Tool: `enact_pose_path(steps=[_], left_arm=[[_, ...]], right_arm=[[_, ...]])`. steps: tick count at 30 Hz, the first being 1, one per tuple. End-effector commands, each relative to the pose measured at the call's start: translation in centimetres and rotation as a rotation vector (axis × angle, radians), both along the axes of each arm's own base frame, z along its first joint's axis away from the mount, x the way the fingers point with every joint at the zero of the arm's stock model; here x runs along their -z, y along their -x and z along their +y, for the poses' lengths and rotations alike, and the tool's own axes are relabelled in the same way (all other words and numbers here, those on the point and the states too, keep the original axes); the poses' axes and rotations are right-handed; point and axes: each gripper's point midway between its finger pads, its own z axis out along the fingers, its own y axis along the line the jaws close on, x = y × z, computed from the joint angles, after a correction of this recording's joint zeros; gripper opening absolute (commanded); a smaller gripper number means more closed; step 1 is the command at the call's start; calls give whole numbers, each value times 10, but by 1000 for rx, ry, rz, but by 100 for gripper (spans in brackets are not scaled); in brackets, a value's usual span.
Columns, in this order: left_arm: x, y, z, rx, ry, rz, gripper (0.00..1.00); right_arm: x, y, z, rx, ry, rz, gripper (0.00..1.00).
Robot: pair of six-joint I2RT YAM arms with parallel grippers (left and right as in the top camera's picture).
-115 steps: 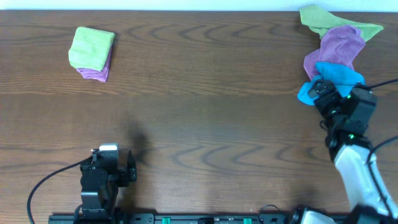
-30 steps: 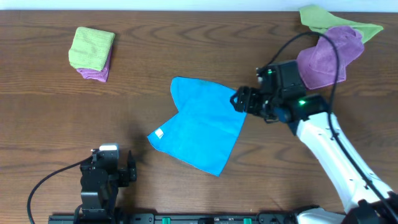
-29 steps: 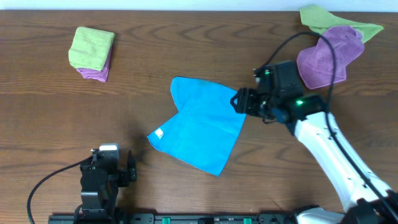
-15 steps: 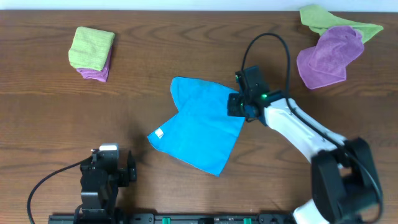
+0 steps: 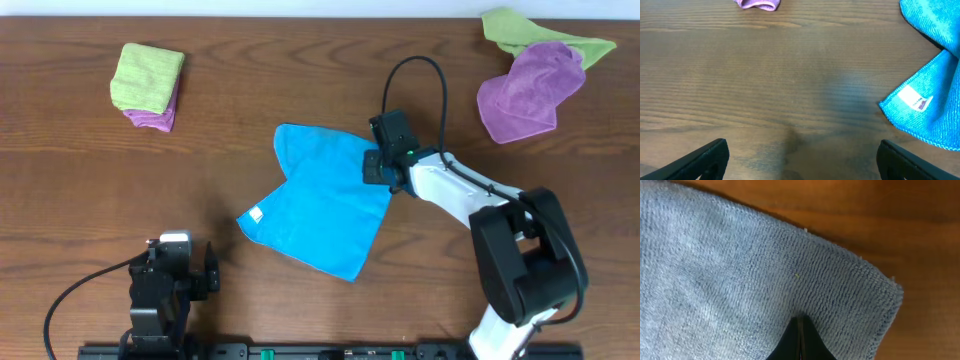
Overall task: Fold the cloth
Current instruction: 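Pull the blue cloth corner right with the right gripper to flatten it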
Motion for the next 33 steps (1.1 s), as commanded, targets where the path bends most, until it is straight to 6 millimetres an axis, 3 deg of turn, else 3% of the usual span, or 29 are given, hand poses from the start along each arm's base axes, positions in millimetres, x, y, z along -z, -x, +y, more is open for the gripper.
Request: enact_pose_path(steps=[1, 5, 12, 16, 22, 25, 26, 27, 29, 33], left_arm=[[2, 1, 4, -17, -14, 4, 95], [2, 1, 4, -16, -15, 4, 95], [2, 1, 4, -17, -14, 4, 95], [2, 1, 4, -16, -15, 4, 95], [2, 1, 4, -16, -15, 4, 95], [2, 1, 4, -17, -14, 4, 95], [2, 1, 4, -17, -14, 4, 95], [2, 1, 4, -17, -14, 4, 95], [2, 1, 4, -16, -15, 4, 95], [2, 1, 4, -16, -15, 4, 95]], right_arm=[[25, -2, -16, 24, 47, 34, 1], [40, -14, -31, 69, 47, 22, 1], [50, -42, -79, 239, 14, -30, 1], [45, -52, -85, 256, -51, -45, 1], [44, -53, -83, 255, -65, -40, 3], [41, -52, -69, 222, -134, -27, 20], [38, -54, -63, 206, -166, -26, 34], [32, -56, -56, 189, -202, -29, 64], [17, -59, -45, 158, -261, -40, 98], [-33, -66, -39, 131, -308, -112, 99]])
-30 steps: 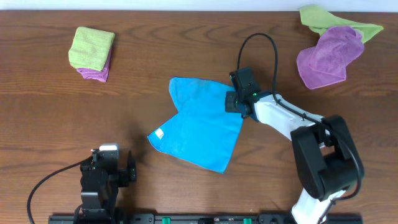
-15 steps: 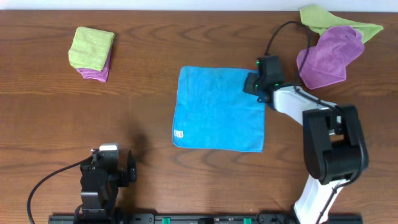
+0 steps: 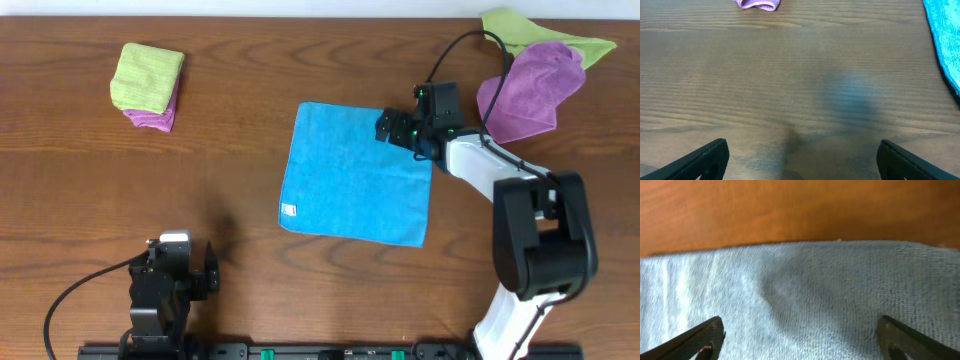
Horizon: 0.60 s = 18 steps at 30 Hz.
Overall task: Fold the cloth
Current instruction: 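Pull the blue cloth corner right with the right gripper to flatten it, then release the blue cloth and retract the right gripper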
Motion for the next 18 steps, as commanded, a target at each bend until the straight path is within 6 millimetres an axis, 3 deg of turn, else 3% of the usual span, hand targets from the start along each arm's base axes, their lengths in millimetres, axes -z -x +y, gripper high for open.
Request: enact_pose_path(steps=[1, 6, 9, 14, 18], left_arm=[[2, 1, 4, -17, -14, 4, 95], [2, 1, 4, -16, -15, 4, 95], [2, 1, 4, -16, -15, 4, 95], [2, 1, 4, -16, -15, 4, 95], [2, 1, 4, -16, -15, 4, 95]], right_arm=[[-33, 6, 3, -12, -47, -32, 99], [-119, 19, 2, -30, -60, -172, 99], [-171, 40, 6, -74, -55, -262, 99], [-251, 100, 19, -151, -72, -401, 99], [-291, 164, 31, -234, -104, -465, 99]])
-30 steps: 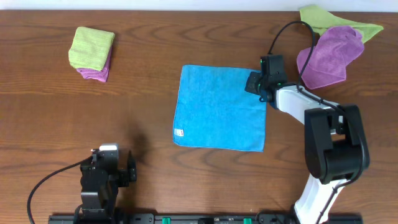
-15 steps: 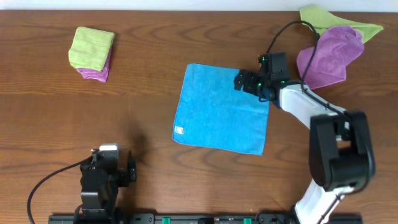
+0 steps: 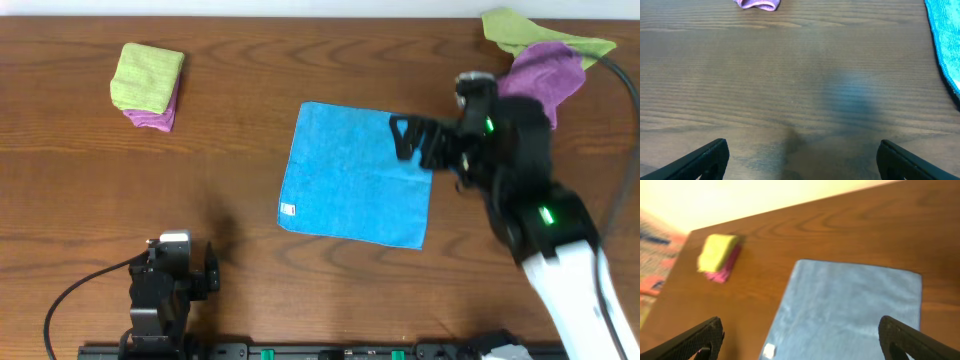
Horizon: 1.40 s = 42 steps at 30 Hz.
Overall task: Fold the cloth
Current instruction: 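Release the blue cloth and retract the right gripper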
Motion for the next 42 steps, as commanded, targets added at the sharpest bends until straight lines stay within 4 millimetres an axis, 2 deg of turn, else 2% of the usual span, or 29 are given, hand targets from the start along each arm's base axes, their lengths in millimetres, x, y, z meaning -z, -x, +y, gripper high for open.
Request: enact_pose_path(steps=[1, 5, 8, 13, 17, 19, 22, 24, 25, 26, 27, 29, 31, 42], left_arm=[[2, 1, 4, -16, -15, 4, 95], [2, 1, 4, -17, -14, 4, 96], [2, 1, 5, -15, -27, 4, 95], [2, 1, 4, 12, -63, 8, 95], [-2, -2, 3, 14, -54, -14, 96], [-5, -5, -17, 70, 77, -35, 95], [-21, -4, -66, 207, 406, -54, 95], [-33, 2, -90, 268, 608, -36, 95], [-35, 6, -99, 286, 687, -8, 95], [-37, 11, -107, 302, 762, 27, 95], [-37, 14, -111, 308, 796, 46, 95], [-38, 14, -112, 308, 802, 46, 95], [-40, 13, -112, 287, 839, 48, 95], [-52, 8, -113, 172, 1059, 77, 95]], right_arm=[[-21, 43, 10, -79, 0, -40, 98], [-19, 97, 10, -152, 14, 3, 97], [-11, 130, 8, -204, 20, 52, 96], [6, 164, 7, -273, 24, 159, 95], [22, 179, 2, -293, 56, 244, 98], [27, 183, -1, -297, 71, 268, 99], [32, 185, -6, -292, 110, 273, 98], [33, 181, -11, -267, 130, 267, 72], [34, 180, -12, -256, 139, 265, 50], [34, 179, -14, -247, 145, 261, 38], [34, 178, -14, -244, 147, 259, 45], [34, 177, -14, -242, 147, 256, 92], [34, 177, -15, -242, 149, 255, 99], [35, 176, -17, -236, 163, 253, 99]])
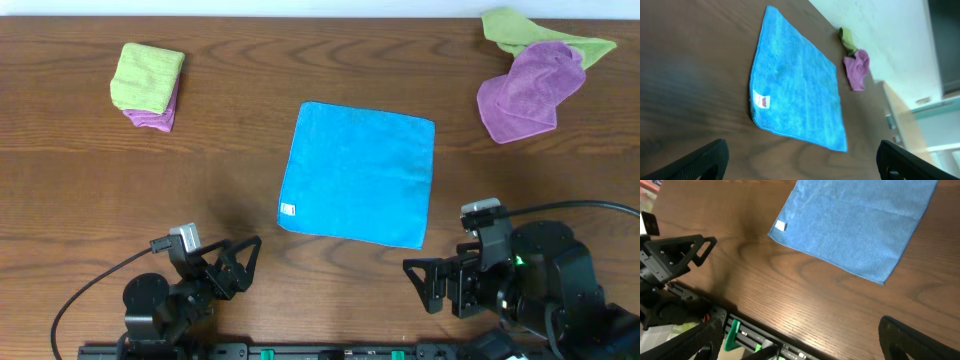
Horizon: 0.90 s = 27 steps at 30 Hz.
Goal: Fold the cloth
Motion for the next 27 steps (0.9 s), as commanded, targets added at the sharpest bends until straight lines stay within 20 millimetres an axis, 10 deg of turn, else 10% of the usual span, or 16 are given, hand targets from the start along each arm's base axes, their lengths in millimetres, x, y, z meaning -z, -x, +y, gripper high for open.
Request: enact_pose_path(steps=[1, 13, 27], left_arm=[[-1, 2, -4, -7, 95, 58, 95], [0, 2, -11, 90, -15, -15, 94], [9, -52, -25, 181, -202, -21, 94]], right_arm=[[1, 0, -1, -17, 24, -17, 99], [2, -18, -13, 22, 116, -80, 99], [4, -59, -5, 87, 136, -98, 98]])
